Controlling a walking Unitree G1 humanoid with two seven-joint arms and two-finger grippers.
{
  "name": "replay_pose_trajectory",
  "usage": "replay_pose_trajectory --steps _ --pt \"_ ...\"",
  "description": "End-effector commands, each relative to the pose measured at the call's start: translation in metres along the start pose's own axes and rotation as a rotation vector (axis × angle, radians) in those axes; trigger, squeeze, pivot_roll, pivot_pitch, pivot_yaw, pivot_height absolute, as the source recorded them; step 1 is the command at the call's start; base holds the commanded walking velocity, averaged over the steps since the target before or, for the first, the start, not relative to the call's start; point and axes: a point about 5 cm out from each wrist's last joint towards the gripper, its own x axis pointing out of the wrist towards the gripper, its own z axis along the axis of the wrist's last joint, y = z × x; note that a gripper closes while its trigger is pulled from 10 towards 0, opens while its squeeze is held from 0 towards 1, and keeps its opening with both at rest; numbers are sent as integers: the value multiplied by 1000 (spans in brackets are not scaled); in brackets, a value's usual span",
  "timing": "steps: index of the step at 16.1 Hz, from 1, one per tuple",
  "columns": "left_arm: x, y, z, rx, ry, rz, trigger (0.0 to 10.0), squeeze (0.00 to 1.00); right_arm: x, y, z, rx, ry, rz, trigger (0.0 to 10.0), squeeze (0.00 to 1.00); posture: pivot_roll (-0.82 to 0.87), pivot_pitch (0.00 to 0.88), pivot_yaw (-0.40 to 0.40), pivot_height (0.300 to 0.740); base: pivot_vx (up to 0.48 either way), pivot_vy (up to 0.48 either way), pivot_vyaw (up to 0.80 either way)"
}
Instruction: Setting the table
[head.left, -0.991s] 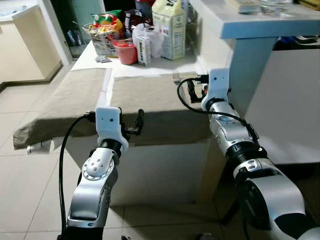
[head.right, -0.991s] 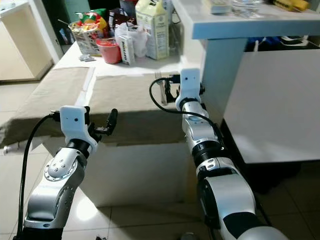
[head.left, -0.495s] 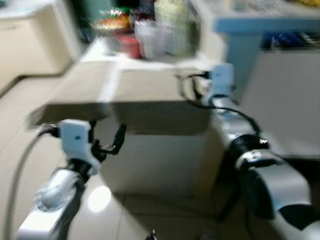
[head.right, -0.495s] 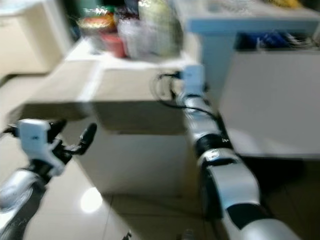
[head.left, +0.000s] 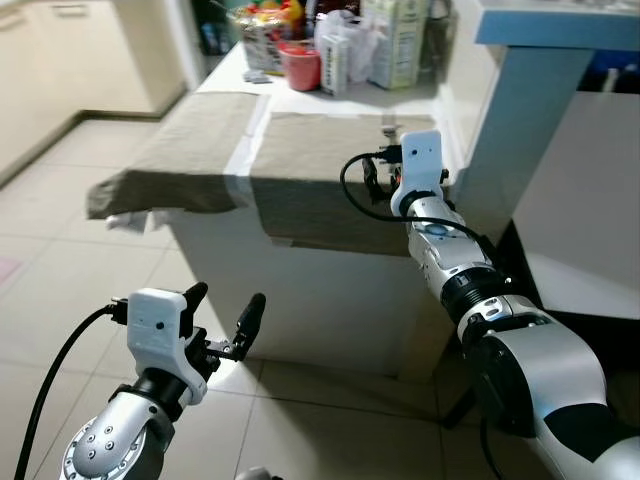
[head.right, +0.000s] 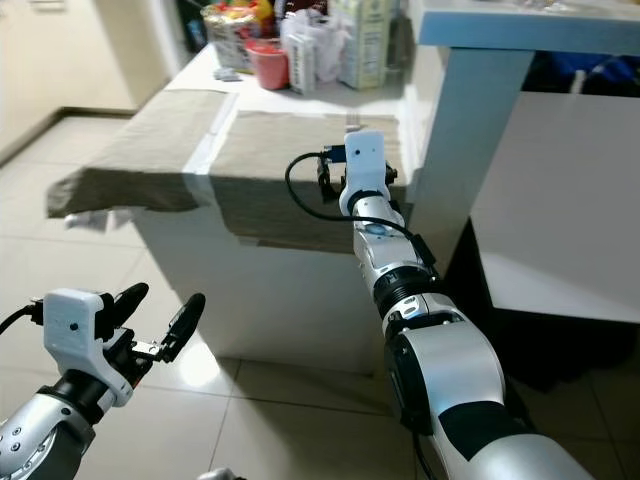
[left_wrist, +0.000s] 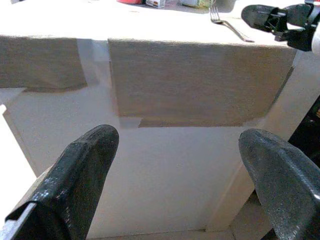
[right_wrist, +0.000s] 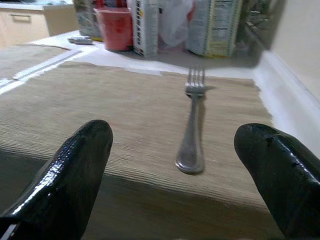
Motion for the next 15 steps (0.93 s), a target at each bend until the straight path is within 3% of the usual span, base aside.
replay_pose_trajectory --steps 1,2,8,15 --pt "1 3 4 -7 -16 28 10000 0 2 4 9 -7 -32 10 10000 0 -3 0 46 740 0 0 0" --pt "3 4 6 -36 -33 37 10000 0 2 4 9 -11 -34 10 10000 0 -3 0 46 740 0 0 0" --pt "10 -5 24 -3 -74 -77 10000 0 2 1 11 -43 -55 -23 10000 0 -11 0 54 740 0 0 0" --pt "23 -6 29 7 -90 -80 10000 0 2 -7 8 5 -40 -80 10000 0 -29 0 57 740 0 0 0"
